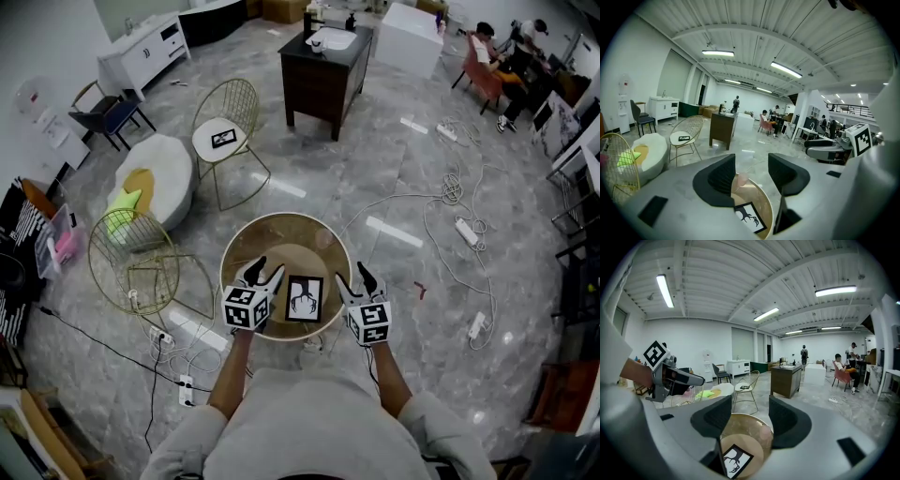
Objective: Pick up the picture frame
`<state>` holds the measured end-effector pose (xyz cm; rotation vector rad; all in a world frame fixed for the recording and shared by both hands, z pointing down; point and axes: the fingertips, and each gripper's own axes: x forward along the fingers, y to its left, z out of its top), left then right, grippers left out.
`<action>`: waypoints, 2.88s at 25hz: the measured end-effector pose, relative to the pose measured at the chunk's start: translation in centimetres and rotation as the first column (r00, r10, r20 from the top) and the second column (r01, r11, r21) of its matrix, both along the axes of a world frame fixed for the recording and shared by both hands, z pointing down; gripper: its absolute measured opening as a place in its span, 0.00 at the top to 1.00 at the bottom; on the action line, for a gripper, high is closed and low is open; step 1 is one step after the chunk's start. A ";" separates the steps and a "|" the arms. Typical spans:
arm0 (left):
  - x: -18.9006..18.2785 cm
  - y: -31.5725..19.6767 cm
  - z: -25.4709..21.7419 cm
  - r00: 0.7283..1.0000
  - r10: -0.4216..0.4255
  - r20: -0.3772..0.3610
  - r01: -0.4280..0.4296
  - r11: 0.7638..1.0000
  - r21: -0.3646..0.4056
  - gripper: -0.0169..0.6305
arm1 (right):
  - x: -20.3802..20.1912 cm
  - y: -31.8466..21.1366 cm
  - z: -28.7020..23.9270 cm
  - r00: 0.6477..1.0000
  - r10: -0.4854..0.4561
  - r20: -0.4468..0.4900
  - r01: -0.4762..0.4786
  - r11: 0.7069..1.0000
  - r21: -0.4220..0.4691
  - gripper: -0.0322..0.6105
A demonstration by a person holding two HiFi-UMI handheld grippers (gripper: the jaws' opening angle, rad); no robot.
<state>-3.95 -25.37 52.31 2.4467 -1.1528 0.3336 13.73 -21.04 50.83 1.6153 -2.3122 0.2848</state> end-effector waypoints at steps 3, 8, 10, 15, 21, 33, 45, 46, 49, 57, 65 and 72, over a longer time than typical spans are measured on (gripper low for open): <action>0.6 -1.1 0.8 1.000 -0.017 0.008 0.017 1.000 -0.019 0.66 | 0.6 -1.6 0.7 1.000 -0.014 0.005 0.014 1.000 -0.016 0.59; 1.3 -2.2 2.1 0.999 -0.029 0.029 0.030 0.999 -0.044 0.66 | 1.2 -2.9 2.5 0.999 -0.036 0.015 0.036 0.998 -0.052 0.59; 1.4 -2.4 2.7 0.999 -0.032 0.040 0.034 0.998 -0.056 0.66 | 1.2 -3.3 3.3 0.999 -0.046 0.019 0.047 0.997 -0.068 0.59; 1.7 -2.4 4.3 0.998 -0.034 0.059 0.039 0.995 -0.094 0.66 | 1.1 -3.1 5.3 0.998 -0.054 0.033 0.057 0.991 -0.117 0.60; 1.9 -1.9 6.1 0.997 -0.015 0.073 0.024 0.991 -0.130 0.66 | 0.5 -2.7 7.4 0.998 -0.053 0.045 0.059 0.985 -0.160 0.59; 1.7 -1.1 11.6 0.998 0.036 0.050 -0.024 0.975 -0.221 0.66 | -0.5 -1.5 12.3 0.999 -0.009 0.039 0.018 0.968 -0.251 0.59; 2.3 -0.3 17.9 0.993 0.108 0.043 -0.090 0.949 -0.303 0.66 | -2.3 -0.3 18.7 0.999 0.030 0.032 -0.017 0.933 -0.359 0.61; 2.3 -0.3 18.5 0.993 0.110 0.044 -0.091 0.946 -0.310 0.66 | -2.3 -0.1 19.2 0.999 0.031 0.031 -0.018 0.930 -0.367 0.61; 2.3 0.3 20.2 0.992 0.118 0.048 -0.096 0.939 -0.331 0.66 | -2.4 0.5 20.9 0.999 0.033 0.026 -0.020 0.919 -0.393 0.61; 2.8 2.5 25.4 0.988 0.141 0.059 -0.106 0.914 -0.393 0.66 | -3.0 1.4 25.9 1.000 0.010 0.020 0.000 0.893 -0.449 0.63; 2.3 3.9 30.9 0.987 0.131 0.095 -0.074 0.886 -0.457 0.66 | -3.3 1.8 30.5 1.000 0.013 0.018 -0.002 0.867 -0.499 0.64; 1.6 4.6 35.5 0.983 0.121 0.135 -0.038 0.866 -0.499 0.66 | -3.1 2.4 34.8 1.000 0.007 0.013 0.001 0.836 -0.549 0.66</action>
